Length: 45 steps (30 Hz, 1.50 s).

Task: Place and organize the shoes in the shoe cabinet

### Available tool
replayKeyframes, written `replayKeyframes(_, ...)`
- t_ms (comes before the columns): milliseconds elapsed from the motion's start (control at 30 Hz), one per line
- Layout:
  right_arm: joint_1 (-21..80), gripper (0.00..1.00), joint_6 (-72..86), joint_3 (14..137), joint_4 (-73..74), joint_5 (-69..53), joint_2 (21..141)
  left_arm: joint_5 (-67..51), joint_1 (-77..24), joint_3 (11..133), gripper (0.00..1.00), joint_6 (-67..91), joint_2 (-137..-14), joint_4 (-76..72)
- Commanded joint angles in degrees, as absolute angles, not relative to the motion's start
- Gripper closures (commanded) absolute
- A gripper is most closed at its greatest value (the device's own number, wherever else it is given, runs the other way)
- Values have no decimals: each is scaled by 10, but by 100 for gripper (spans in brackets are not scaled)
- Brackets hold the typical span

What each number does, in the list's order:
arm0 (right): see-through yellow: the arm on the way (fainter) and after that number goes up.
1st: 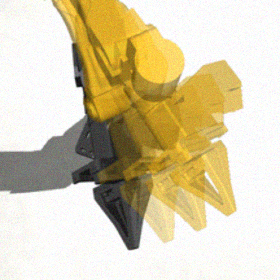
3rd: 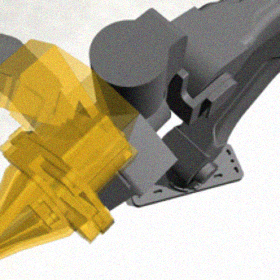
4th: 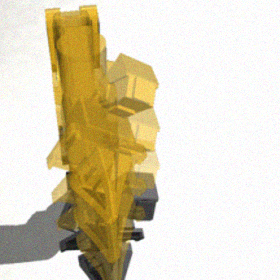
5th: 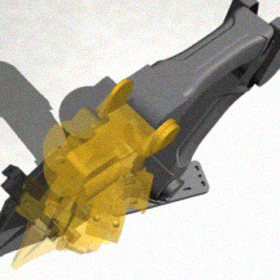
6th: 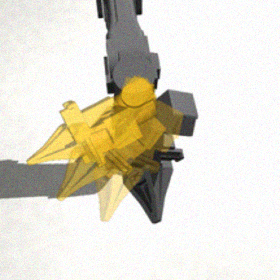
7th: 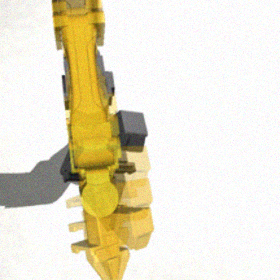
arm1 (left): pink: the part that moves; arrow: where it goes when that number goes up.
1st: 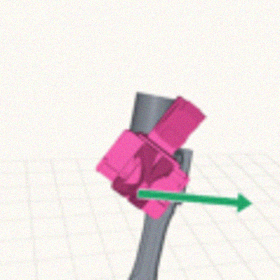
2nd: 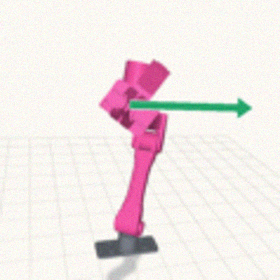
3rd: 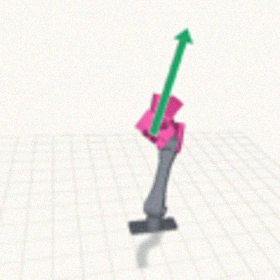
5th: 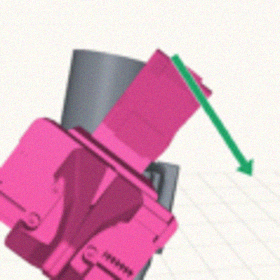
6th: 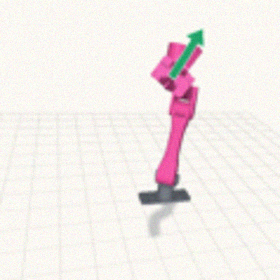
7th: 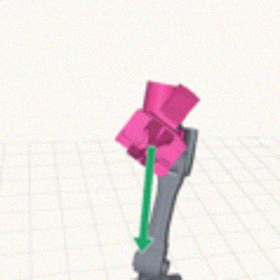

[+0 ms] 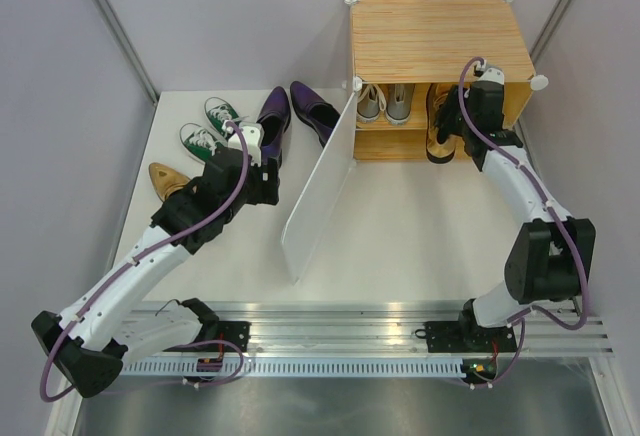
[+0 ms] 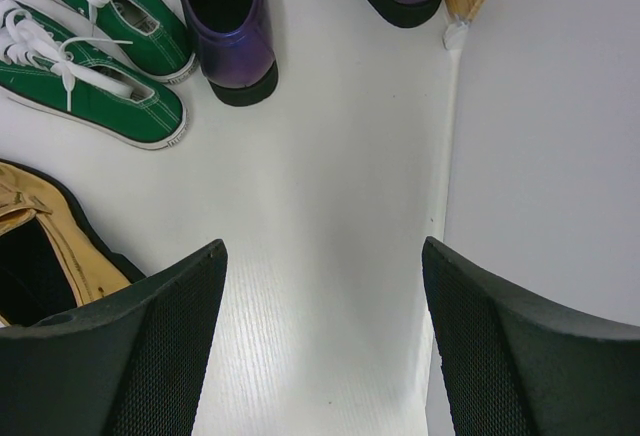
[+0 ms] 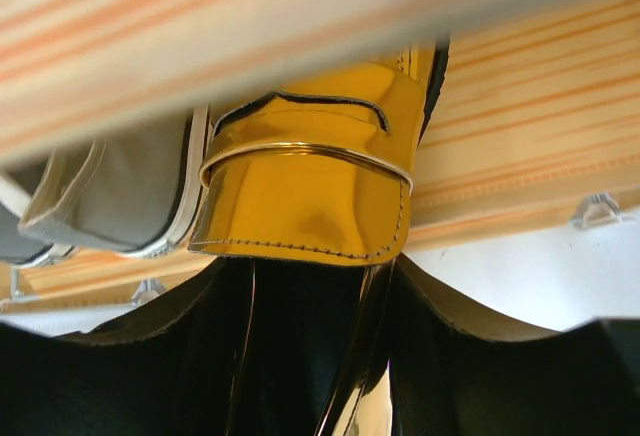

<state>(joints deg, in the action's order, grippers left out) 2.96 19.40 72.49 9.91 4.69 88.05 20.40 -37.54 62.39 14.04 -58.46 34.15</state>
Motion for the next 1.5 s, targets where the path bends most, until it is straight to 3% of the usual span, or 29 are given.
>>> replayKeyframes(0, 15, 99, 191, 795, 5, 14, 889, 199, -379, 621, 18, 122, -578, 327)
replayKeyframes(600, -18, 99, 227, 858, -36, -55, 977, 194, -379, 622, 18, 120, -580, 327)
replayKeyframes(700, -20, 90, 230, 834, -49, -55, 976, 190, -379, 623, 18, 120, -582, 328)
replayKeyframes(833, -20, 63, 231, 805, -58, -47, 969, 185, -379, 623, 18, 120, -583, 328)
replayKeyframes(900, -20, 55, 235, 788, -63, -41, 968, 184, -379, 623, 18, 120, -583, 328)
replayKeyframes(933, -19, 45, 235, 783, -64, -39, 966, 183, -379, 622, 18, 120, -583, 328)
replayKeyframes(1033, -19, 35, 234, 772, -64, -36, 965, 182, -379, 622, 18, 120, -583, 328)
replayKeyframes(1167, -20, 25, 234, 766, -62, -30, 962, 181, -379, 623, 18, 120, -583, 328)
replayKeyframes(1467, -20, 18, 229, 766, -50, -31, 960, 171, -379, 623, 18, 120, -584, 328)
